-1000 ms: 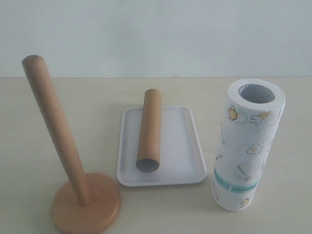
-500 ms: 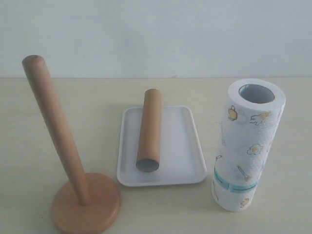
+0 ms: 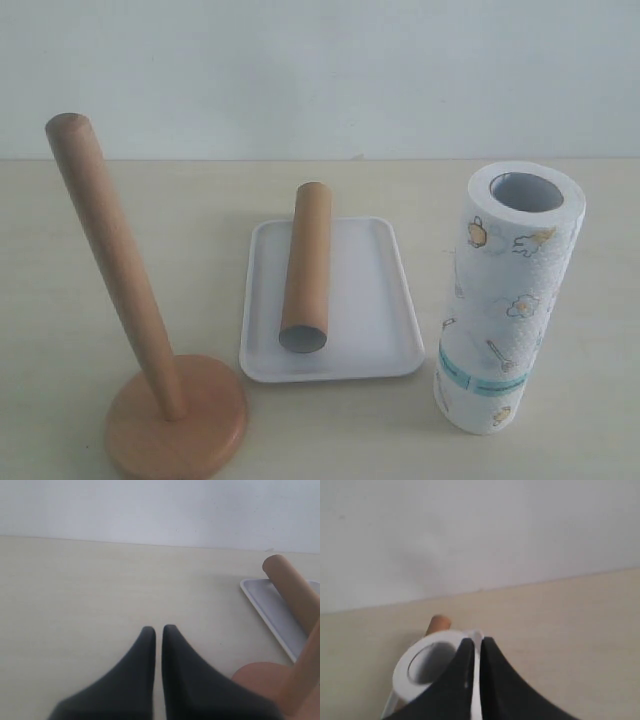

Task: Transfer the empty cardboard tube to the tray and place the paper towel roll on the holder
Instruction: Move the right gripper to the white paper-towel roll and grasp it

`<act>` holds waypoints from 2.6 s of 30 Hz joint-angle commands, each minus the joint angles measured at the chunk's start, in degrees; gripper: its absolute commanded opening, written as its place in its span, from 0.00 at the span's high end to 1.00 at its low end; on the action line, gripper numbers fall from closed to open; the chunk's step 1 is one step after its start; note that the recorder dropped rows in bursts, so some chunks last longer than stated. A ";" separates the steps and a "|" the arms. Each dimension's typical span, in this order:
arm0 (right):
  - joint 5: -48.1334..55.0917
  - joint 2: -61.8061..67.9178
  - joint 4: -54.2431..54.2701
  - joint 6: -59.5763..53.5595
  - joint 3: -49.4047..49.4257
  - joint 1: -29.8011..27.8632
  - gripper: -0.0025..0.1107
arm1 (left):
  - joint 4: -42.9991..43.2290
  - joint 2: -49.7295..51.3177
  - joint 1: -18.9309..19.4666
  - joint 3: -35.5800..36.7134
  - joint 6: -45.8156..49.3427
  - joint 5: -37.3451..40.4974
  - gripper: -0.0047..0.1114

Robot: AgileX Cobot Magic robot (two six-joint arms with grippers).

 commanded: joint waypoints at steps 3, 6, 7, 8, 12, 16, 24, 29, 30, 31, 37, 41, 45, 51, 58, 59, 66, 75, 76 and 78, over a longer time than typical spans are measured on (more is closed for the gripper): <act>-4.44 1.53 3.25 -1.78 8.36 9.03 0.94 | -0.20 -0.17 -0.27 0.22 -0.38 -0.89 0.92; -14.16 1.53 6.06 -1.78 15.21 12.48 0.94 | -0.20 -0.17 -0.27 0.22 -0.38 -0.89 0.92; -16.83 1.62 6.32 -1.78 16.83 13.53 0.94 | -0.20 -0.17 -0.27 0.22 -0.38 -0.89 0.92; -19.60 1.62 6.32 -1.78 18.61 14.42 0.94 | -0.20 -0.17 -0.27 0.22 -0.38 -0.89 0.92; -25.75 1.62 6.32 -1.58 22.89 17.09 0.94 | -0.20 -0.17 -0.27 0.22 -0.38 -0.89 0.92; -31.67 1.62 6.09 -4.14 26.94 17.49 0.94 | -0.20 -0.17 -0.27 0.22 -0.38 -0.89 0.92; -34.26 1.62 5.95 -5.64 30.86 17.49 0.88 | -0.20 -0.17 -0.27 0.22 -0.38 -0.89 0.92; -33.96 1.62 2.28 -5.64 30.86 17.49 0.37 | -0.20 -0.17 -0.27 0.22 -0.38 -0.89 0.92; -33.96 1.62 1.61 -5.64 30.86 17.49 0.32 | -0.20 -0.17 -0.27 0.22 -0.38 -0.89 0.92; -33.96 1.62 1.63 -5.64 30.86 17.49 0.29 | -0.20 -0.17 -0.27 0.22 -0.38 -0.89 0.92; -38.53 1.62 1.63 -7.75 32.66 17.49 0.29 | -0.20 -0.17 -0.27 0.22 -0.38 -0.89 0.92; -41.03 1.62 1.48 -10.20 32.66 17.49 0.29 | -0.20 -0.17 -0.27 0.22 -0.38 -0.89 0.92; -41.81 1.62 1.48 -10.29 32.66 17.49 0.29 | -0.20 -0.17 -0.27 0.22 -0.38 -0.89 0.92; -43.51 2.26 1.48 -10.59 32.66 17.49 0.29 | -0.20 -0.17 -0.27 0.22 -0.38 -0.89 0.92; -48.59 9.35 1.48 -10.43 32.66 17.49 0.29 | -0.20 -0.17 -0.27 0.22 -0.38 -0.89 0.92; -50.27 11.19 1.48 -10.43 32.66 17.49 0.29 | -0.20 -0.17 -0.27 0.22 -0.38 -0.89 0.92; -60.03 25.03 -0.34 -11.84 32.66 17.49 0.21 | -0.20 -0.17 -0.27 0.22 -0.38 -0.89 0.92; -72.85 39.33 -0.41 -13.62 32.35 17.49 0.05 | -0.20 -0.17 -0.27 0.22 -0.38 -0.89 0.92; -72.96 40.16 -0.28 -13.62 31.77 17.49 0.05 | -0.20 -0.17 -0.27 0.22 -0.38 -0.89 0.92; -73.85 41.63 0.43 -14.02 30.70 17.49 0.05 | -0.20 -0.17 -0.27 0.22 -0.38 -0.89 0.92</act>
